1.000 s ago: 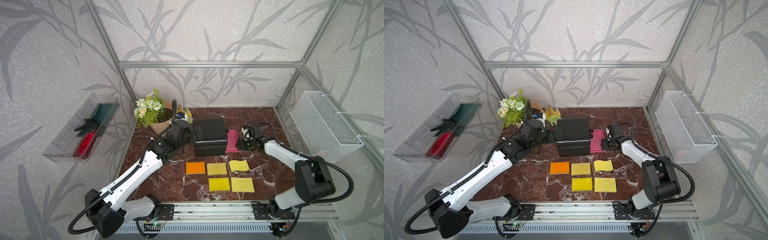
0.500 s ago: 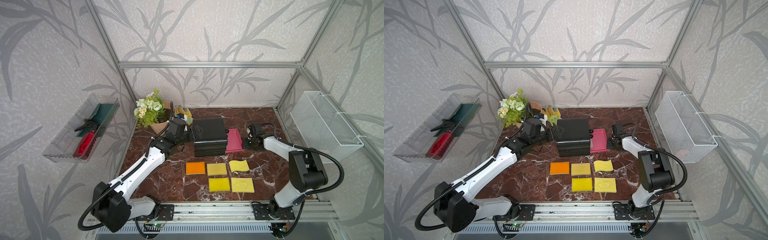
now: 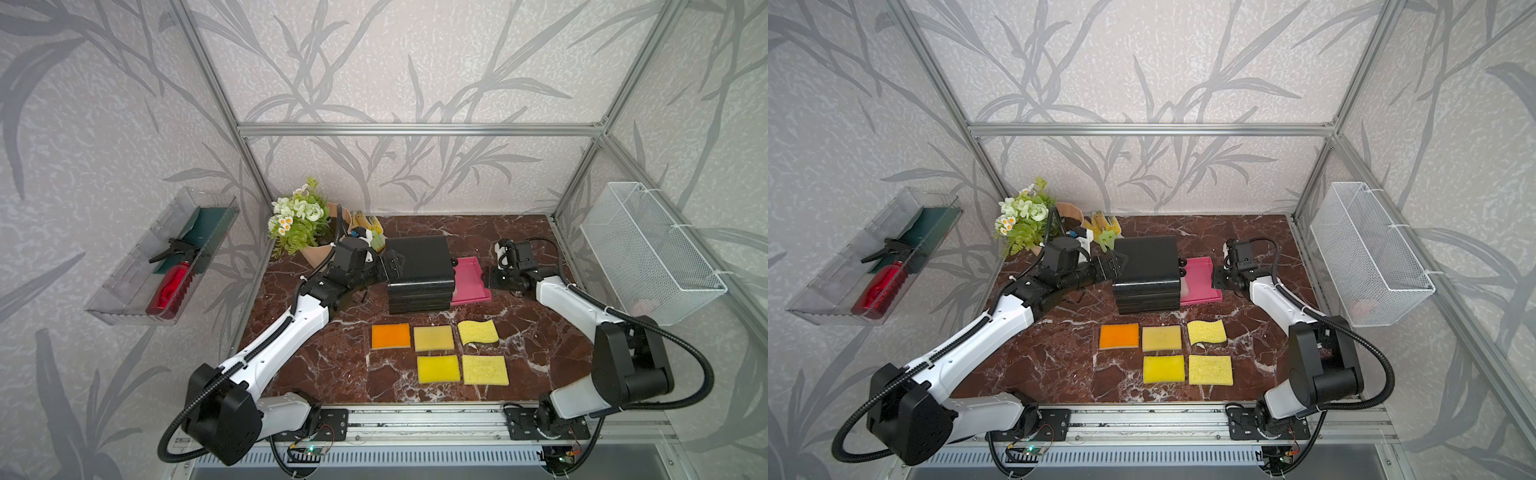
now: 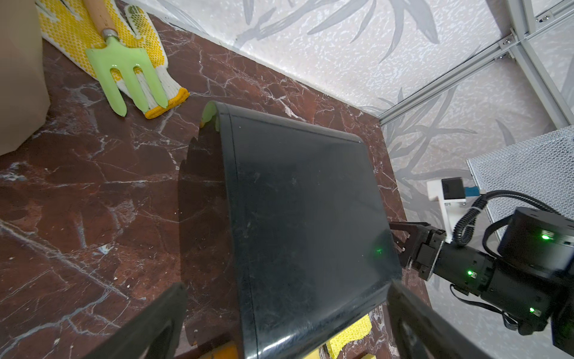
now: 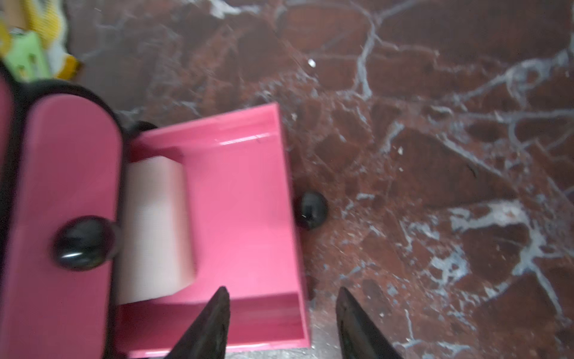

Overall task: Take the sponge out of the drawer
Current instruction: Pick up the sponge from the drawer.

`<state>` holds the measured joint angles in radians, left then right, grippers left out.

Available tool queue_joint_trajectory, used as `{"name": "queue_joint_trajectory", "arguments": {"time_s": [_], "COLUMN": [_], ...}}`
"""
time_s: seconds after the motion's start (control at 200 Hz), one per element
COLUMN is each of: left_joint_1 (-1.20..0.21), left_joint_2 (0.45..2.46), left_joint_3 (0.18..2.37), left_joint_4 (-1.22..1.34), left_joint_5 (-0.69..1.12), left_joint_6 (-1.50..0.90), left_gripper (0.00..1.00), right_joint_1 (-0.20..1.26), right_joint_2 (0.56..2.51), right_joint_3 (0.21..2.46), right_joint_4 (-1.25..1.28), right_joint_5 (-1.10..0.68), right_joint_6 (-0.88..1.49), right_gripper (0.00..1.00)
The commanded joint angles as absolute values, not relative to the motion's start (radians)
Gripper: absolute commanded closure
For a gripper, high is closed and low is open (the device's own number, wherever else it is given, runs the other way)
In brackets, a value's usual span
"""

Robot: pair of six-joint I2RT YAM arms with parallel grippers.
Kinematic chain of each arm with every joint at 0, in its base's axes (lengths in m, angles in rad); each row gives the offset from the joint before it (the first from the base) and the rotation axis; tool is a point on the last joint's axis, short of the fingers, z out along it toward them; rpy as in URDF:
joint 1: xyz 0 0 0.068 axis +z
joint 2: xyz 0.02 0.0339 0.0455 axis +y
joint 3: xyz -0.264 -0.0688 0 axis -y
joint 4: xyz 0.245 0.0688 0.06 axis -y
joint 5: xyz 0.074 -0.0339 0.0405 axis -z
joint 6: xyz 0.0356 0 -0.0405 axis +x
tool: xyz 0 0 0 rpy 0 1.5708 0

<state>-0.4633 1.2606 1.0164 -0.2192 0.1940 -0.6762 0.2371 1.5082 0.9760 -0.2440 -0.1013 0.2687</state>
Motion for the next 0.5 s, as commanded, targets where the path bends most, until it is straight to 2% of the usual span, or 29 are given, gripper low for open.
{"name": "queue_joint_trajectory", "arguments": {"time_s": [0.0, 0.245, 0.495], "left_joint_1": [-0.456, -0.453, -0.449], "left_joint_2": [1.239, 1.198, 1.183], "left_joint_3": [1.002, 0.989, 0.978], "left_joint_4": [-0.178, -0.190, -0.192], "left_joint_5": [0.218, 0.207, 0.201], "left_joint_6": [-0.688, -0.684, -0.686], "left_gripper": [0.01, 0.01, 0.01], "right_joint_1": [0.278, 0.337, 0.363], "right_joint_2": [1.560, 1.741, 1.827], "right_joint_3": [1.019, 1.129, 1.138], "right_joint_4": [-0.222, -0.270, -0.217], "right_joint_5": [-0.163, -0.213, -0.267], "right_joint_6": [0.235, 0.258, 0.285], "right_gripper": [0.46, 0.47, 0.47]}}
